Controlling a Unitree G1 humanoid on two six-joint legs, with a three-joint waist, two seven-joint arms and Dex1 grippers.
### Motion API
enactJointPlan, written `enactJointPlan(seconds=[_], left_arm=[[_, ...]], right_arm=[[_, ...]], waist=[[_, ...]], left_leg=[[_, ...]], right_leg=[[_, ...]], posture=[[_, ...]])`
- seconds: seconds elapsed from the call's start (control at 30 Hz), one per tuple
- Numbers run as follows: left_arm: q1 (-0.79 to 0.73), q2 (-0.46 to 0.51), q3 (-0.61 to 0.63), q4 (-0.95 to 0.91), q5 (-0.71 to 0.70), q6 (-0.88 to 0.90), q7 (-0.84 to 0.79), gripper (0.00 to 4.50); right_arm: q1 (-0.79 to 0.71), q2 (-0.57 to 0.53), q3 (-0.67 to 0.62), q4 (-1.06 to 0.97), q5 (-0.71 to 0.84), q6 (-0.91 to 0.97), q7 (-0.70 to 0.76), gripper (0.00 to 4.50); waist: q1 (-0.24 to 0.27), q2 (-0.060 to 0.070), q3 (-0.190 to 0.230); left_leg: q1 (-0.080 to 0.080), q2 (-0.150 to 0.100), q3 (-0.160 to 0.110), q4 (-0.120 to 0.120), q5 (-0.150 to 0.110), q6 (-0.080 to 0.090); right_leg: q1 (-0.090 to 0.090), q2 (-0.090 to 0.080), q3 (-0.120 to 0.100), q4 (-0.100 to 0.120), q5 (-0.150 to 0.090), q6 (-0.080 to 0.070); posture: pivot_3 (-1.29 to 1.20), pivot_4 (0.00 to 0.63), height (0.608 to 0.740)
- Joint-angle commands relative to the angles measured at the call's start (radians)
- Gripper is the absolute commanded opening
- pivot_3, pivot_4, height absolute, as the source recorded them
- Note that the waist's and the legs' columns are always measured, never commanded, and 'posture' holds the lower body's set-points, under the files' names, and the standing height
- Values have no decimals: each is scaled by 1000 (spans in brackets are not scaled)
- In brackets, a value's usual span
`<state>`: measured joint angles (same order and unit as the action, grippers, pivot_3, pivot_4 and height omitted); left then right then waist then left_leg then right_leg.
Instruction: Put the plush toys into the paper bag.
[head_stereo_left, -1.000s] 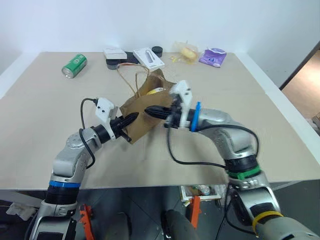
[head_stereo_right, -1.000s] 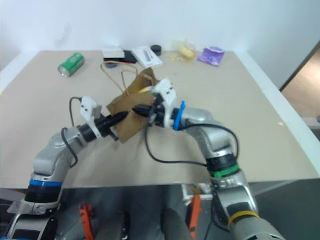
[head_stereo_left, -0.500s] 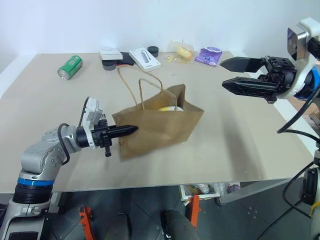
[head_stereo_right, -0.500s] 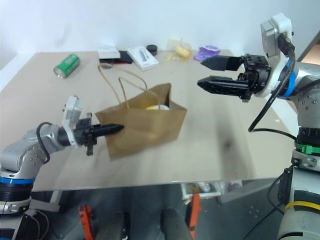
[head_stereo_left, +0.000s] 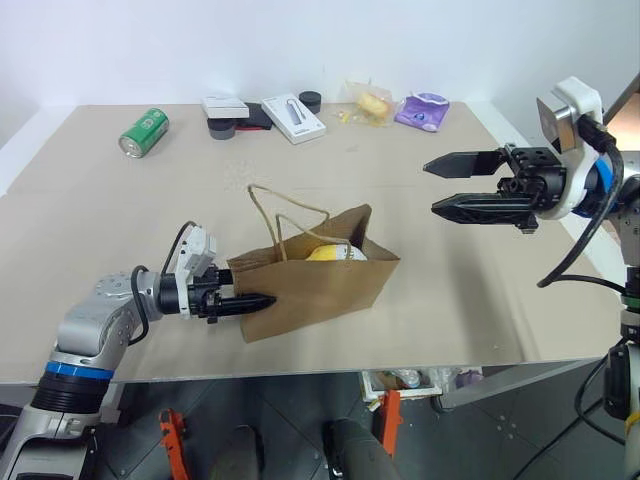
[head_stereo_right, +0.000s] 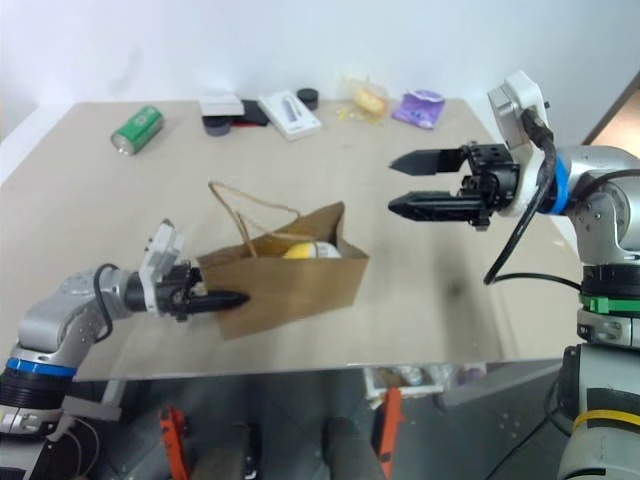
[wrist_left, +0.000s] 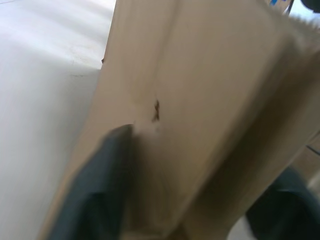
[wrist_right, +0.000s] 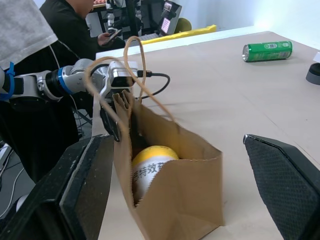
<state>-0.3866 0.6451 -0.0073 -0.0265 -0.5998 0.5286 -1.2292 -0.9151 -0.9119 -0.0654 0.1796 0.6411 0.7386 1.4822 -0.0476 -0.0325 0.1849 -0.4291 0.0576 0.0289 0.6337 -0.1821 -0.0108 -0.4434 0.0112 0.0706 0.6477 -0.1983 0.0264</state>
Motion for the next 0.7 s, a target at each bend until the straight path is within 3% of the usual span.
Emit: enactJointPlan(seconds=[0.03,0.17,0.3,0.5,0.7], left_arm=[[9,45,71,-102,-71,56,4,4464],[11,108,256,-188,-238,207,102,4464],[-15,139,398,-141,-282,249,233,4464],[-32,183,458,60,-42,67,445,4464],[-15,211,452,98,16,48,450,4464]], right_arm=[[-25,-31,-13,-30,2,-2,16,4500],[-12,-39,-37,-18,0,10,-20,4500],[4,-19,-48,36,-49,-31,-108,4500],[22,80,-40,193,-224,-184,-398,4500],[35,131,-66,246,-246,-216,-490,4500]], waist=[[-1,0,0],[-1,0,0],[-1,0,0],[-2,-1,0],[0,0,0]], left_leg=[[0,0,0,0,0,0],[0,1,0,0,0,0],[0,1,0,0,0,0],[1,0,2,2,0,0],[-1,1,3,1,-1,-1]], right_leg=[[0,0,0,0,0,0],[-1,0,0,0,0,0],[0,0,-1,0,0,0],[1,0,0,0,1,-1],[-2,0,1,0,1,1]], posture=[[0,150,740],[0,150,740],[0,150,740],[0,150,740],[0,150,740]])
